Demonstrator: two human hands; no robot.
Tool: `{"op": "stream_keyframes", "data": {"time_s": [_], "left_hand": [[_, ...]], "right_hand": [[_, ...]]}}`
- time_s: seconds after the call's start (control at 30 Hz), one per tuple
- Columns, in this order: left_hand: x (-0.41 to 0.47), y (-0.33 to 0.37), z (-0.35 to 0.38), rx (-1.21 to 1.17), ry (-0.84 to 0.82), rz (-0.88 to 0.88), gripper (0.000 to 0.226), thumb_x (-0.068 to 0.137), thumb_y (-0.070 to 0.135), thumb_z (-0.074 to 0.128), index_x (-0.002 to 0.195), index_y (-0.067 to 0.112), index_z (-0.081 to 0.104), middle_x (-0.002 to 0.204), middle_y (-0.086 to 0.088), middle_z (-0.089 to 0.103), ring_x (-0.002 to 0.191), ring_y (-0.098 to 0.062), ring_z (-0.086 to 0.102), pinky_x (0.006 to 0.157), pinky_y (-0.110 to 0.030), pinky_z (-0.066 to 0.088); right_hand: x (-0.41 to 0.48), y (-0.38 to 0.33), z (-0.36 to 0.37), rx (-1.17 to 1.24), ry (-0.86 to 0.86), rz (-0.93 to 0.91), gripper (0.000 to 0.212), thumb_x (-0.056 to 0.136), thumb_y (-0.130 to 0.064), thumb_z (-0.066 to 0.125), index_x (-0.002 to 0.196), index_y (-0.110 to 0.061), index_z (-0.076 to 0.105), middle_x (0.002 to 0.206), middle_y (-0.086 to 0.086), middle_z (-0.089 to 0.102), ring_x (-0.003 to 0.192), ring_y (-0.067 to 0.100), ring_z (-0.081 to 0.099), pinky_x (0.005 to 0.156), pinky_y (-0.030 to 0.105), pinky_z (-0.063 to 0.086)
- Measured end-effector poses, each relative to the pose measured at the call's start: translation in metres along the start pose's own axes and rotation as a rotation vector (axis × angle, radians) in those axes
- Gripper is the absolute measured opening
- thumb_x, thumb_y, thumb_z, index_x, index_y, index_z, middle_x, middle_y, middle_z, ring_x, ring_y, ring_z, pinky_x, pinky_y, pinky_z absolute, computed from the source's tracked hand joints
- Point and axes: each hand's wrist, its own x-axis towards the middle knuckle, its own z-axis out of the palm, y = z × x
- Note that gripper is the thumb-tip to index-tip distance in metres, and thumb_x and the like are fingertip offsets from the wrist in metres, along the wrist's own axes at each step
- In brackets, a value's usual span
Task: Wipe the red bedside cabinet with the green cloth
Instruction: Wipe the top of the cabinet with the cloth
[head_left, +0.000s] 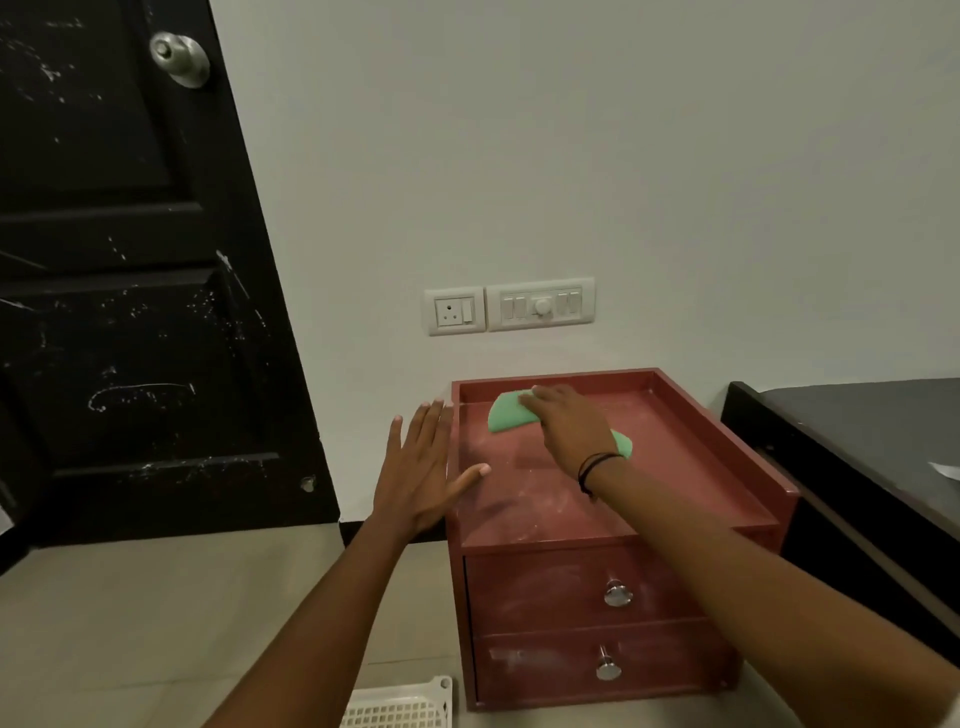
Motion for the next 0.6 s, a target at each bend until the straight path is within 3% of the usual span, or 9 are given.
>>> {"op": "stream_keyframes", "data": {"time_s": [0.13, 0.2, 0.3, 0.4, 0.6], "left_hand": [[0.002, 0.007, 0.023, 0.009, -0.088, -0.019, 0.111, 0.082, 0.090, -0.002, 0.162, 0.015, 0.011, 0.169, -0.004, 0.015, 0.156, -0.020, 0.009, 0.126, -0.051, 0.005], [0.002, 0.007, 0.030, -0.035, -0.121, -0.046, 0.107, 0.083, 0.088, 0.000, 0.161, 0.016, 0.015, 0.167, -0.003, 0.019, 0.154, -0.020, 0.014, 0.125, -0.050, 0.011], [0.007, 0.005, 0.031, -0.148, -0.227, -0.107, 0.093, 0.092, 0.078, 0.022, 0.160, 0.015, 0.019, 0.167, -0.005, 0.020, 0.154, -0.020, 0.017, 0.124, -0.049, 0.016], [0.013, 0.005, 0.031, -0.159, -0.325, -0.102, 0.090, 0.096, 0.073, 0.027, 0.161, 0.013, 0.013, 0.169, -0.006, 0.014, 0.155, -0.021, 0.014, 0.125, -0.048, 0.016], [0.026, 0.011, 0.031, -0.173, -0.451, -0.143, 0.086, 0.099, 0.069, 0.026, 0.162, 0.013, 0.008, 0.170, -0.006, 0.005, 0.157, -0.021, 0.008, 0.124, -0.047, 0.013]], "right_hand": [[-0.028, -0.014, 0.046, -0.029, -0.231, -0.119, 0.056, 0.097, -0.008, 0.047, 0.150, -0.025, 0.037, 0.159, 0.008, 0.033, 0.148, 0.029, 0.029, 0.117, 0.046, 0.025], [-0.045, -0.018, 0.065, 0.024, -0.398, -0.161, 0.056, 0.102, -0.018, 0.040, 0.155, -0.027, 0.026, 0.163, 0.005, 0.024, 0.151, 0.025, 0.019, 0.120, 0.048, 0.016], [-0.058, -0.021, 0.076, 0.143, -0.570, -0.115, 0.055, 0.105, -0.035, 0.030, 0.158, -0.030, 0.014, 0.167, -0.001, 0.011, 0.154, 0.019, 0.008, 0.123, 0.046, 0.010], [-0.062, -0.024, 0.076, 0.171, -0.593, -0.086, 0.057, 0.105, -0.047, 0.022, 0.158, -0.030, 0.009, 0.167, -0.004, 0.003, 0.154, 0.014, 0.000, 0.124, 0.044, 0.002], [-0.067, -0.023, 0.076, 0.173, -0.548, -0.118, 0.053, 0.106, -0.042, 0.018, 0.158, -0.030, 0.011, 0.167, -0.003, 0.006, 0.154, 0.015, 0.001, 0.124, 0.045, 0.004]]}}
